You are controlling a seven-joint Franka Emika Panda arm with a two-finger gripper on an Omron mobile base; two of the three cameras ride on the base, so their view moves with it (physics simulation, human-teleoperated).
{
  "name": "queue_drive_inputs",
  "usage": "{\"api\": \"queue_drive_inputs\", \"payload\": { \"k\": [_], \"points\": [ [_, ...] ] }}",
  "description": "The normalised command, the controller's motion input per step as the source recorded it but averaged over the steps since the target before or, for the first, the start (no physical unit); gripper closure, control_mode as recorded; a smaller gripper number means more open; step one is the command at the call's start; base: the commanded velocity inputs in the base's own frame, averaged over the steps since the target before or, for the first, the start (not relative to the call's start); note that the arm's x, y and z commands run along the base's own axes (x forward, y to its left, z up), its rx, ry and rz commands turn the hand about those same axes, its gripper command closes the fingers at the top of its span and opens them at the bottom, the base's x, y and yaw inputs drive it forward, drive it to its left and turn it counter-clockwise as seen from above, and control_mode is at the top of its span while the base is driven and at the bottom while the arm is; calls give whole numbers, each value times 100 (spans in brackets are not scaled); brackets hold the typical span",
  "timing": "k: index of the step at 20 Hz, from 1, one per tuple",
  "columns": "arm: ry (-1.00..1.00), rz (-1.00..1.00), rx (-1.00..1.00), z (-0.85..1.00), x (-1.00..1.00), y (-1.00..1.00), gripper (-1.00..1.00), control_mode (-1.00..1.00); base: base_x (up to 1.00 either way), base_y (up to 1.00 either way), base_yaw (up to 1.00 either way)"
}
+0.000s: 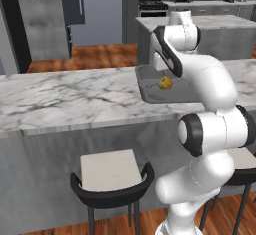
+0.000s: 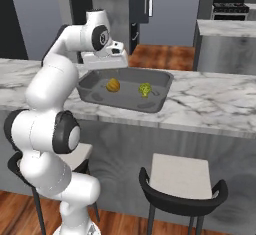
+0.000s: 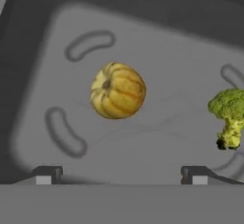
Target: Place the cold items (squash and broccoli) from the fridge in one tupperware on the dining counter. Place the warm items (kebab skewer and hot dog) in the stove area in another tupperware.
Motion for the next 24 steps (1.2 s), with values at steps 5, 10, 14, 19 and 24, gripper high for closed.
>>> {"api": "queue_drive_inputs", "payload": {
  "k": [5, 10, 14, 19, 24],
  "points": [
    [-6, -1, 0, 44, -91, 0, -100, -100, 0, 0, 0],
    [-9, -2, 0, 39, -99, 0, -100, -100, 0, 0, 0],
    [-11, -4, 5, 27, -100, 0, -100, -100, 0, 0, 0],
    [-14, -5, 8, 16, -100, 0, -100, -100, 0, 0, 0],
    [-24, 0, 9, 11, -100, 1, -100, -100, 0, 0, 0]
  ]
}}
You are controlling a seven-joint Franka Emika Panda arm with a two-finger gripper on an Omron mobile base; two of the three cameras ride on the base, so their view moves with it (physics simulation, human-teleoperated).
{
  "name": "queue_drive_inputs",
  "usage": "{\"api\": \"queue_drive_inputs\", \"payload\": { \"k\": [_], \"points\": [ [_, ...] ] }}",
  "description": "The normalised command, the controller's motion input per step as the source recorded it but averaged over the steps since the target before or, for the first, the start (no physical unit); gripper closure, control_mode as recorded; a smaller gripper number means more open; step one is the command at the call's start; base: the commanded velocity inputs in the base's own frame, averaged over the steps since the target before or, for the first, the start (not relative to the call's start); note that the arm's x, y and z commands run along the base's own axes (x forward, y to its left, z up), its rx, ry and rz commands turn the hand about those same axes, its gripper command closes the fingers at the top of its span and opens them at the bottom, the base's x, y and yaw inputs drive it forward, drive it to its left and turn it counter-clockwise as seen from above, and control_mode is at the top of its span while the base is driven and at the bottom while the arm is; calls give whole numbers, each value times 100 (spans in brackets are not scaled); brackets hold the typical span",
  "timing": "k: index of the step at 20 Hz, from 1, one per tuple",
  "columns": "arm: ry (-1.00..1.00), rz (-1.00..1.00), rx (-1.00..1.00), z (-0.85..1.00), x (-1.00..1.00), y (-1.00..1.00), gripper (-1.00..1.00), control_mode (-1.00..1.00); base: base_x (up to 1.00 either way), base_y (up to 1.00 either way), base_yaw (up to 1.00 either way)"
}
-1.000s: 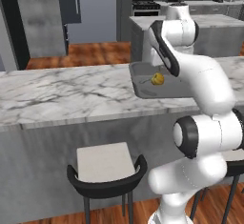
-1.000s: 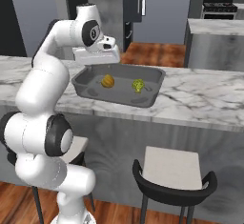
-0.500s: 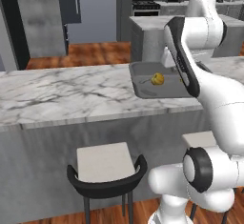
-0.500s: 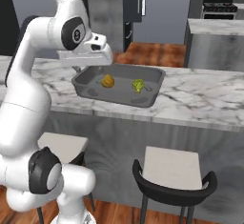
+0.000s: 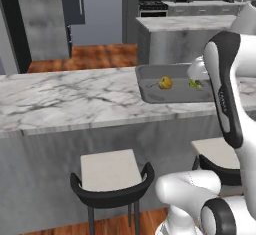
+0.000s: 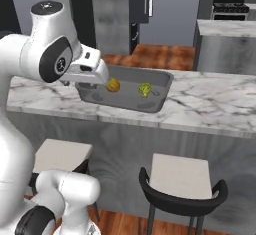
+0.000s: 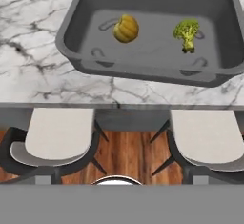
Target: Place the cold items (squash and broccoli) from the fridge in one tupperware on the dining counter. Place the warm items (kebab skewer and hot dog) in the stove area in another tupperware.
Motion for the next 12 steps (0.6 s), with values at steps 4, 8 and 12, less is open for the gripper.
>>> {"api": "queue_drive_inputs", "payload": {
  "k": [4, 8, 12],
  "points": [
    [-20, 0, 4, 10, -100, 2, -100, -100, 0, 0, 0],
    [-17, 0, 0, 6, -100, 3, -100, -100, 0, 0, 0],
    [-5, 0, 0, 1, -86, 1, -100, -100, 0, 0, 0]
  ]
}}
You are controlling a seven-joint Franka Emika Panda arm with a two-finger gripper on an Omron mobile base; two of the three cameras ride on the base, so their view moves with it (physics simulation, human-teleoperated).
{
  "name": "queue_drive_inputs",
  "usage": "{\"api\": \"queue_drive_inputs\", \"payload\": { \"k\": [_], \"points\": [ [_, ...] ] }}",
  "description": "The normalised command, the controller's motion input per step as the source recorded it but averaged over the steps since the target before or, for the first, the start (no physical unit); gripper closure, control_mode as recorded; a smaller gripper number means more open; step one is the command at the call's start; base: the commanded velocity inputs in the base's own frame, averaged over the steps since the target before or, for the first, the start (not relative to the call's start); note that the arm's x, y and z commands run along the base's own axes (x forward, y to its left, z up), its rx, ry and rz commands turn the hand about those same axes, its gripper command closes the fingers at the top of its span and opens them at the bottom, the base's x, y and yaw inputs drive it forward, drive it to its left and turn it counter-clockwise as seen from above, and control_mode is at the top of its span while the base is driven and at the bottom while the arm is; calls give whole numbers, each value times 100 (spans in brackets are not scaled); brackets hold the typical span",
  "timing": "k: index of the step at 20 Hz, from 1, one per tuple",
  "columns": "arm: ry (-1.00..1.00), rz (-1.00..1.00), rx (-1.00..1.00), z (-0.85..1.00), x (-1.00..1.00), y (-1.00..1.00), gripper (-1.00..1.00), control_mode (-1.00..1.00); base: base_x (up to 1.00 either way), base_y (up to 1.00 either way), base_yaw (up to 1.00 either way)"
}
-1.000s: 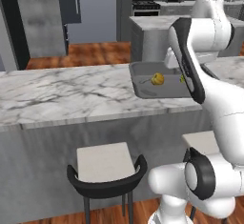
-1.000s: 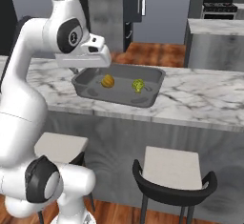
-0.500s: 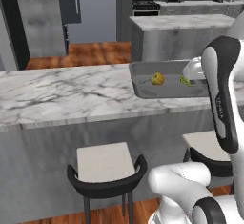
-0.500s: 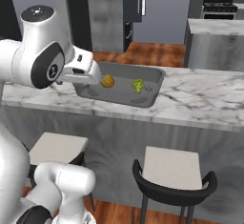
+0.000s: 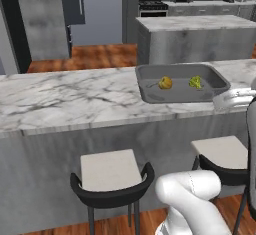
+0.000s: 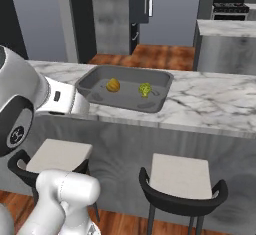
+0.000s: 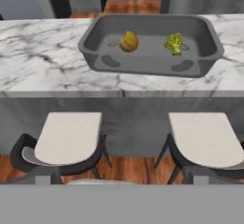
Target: Place the cold items (squash and broccoli) from the fridge in one tupperware on the dining counter. Place the warm items (kebab skewer and hot dog) in the stove area in another tupperware.
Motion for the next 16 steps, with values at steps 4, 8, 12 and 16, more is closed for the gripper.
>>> {"api": "queue_drive_inputs", "payload": {
  "k": [4, 8, 12, 16],
  "points": [
    [0, 0, -5, -5, -48, 15, -100, -100, 0, 0, 0],
    [6, 0, -10, -13, -22, 31, -100, -100, 0, 0, 0],
    [1, 0, 0, 0, 0, 0, -100, -100, 0, 0, 0],
    [0, 0, 0, -3, 0, -1, -100, 100, -4, -16, 0]
  ]
}}
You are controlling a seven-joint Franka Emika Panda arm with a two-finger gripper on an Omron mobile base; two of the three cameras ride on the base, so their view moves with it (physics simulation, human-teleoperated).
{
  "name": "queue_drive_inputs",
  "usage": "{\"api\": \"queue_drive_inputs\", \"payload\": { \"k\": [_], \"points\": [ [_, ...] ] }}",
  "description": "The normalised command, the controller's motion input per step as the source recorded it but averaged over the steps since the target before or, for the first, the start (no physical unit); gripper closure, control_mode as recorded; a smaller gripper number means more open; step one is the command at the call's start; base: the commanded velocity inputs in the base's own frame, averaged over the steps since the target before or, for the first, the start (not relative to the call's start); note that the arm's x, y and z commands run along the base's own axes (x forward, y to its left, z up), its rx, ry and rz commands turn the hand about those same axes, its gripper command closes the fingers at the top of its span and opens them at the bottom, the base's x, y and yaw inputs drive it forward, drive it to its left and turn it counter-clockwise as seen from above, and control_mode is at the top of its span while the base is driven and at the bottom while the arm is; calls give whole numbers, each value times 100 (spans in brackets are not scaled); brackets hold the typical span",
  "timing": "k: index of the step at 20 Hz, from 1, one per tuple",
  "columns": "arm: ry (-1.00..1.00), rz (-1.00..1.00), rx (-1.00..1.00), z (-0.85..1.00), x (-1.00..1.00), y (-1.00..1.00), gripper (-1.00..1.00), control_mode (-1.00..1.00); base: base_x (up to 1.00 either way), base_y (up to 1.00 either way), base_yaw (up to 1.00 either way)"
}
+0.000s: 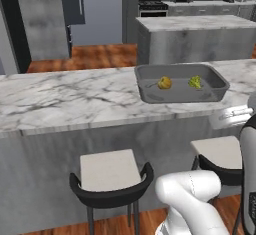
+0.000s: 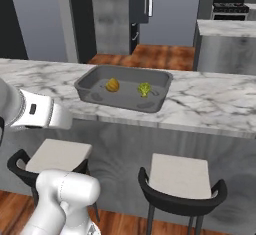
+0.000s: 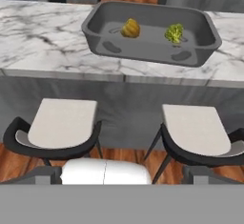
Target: Place the cold items (squash and broccoli) from the fridge in one tupperware on the dining counter. Place the warm items (kebab skewer and hot dog) in the stove area in another tupperware.
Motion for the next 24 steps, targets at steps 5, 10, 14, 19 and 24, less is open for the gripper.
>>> {"api": "queue_drive_inputs", "payload": {
  "k": [5, 10, 14, 19, 24],
  "points": [
    [0, 0, 0, 0, 0, 0, -100, 100, -24, -87, -3],
    [0, 0, 0, 0, 0, 0, -100, 100, -23, -100, -9],
    [0, 0, 0, 0, 0, 0, -100, 100, -35, -100, -14],
    [0, 0, 0, 0, 0, 0, -100, 100, -43, -100, -16],
    [0, 0, 0, 0, 0, 0, -100, 100, -43, -100, -17]
  ]
}}
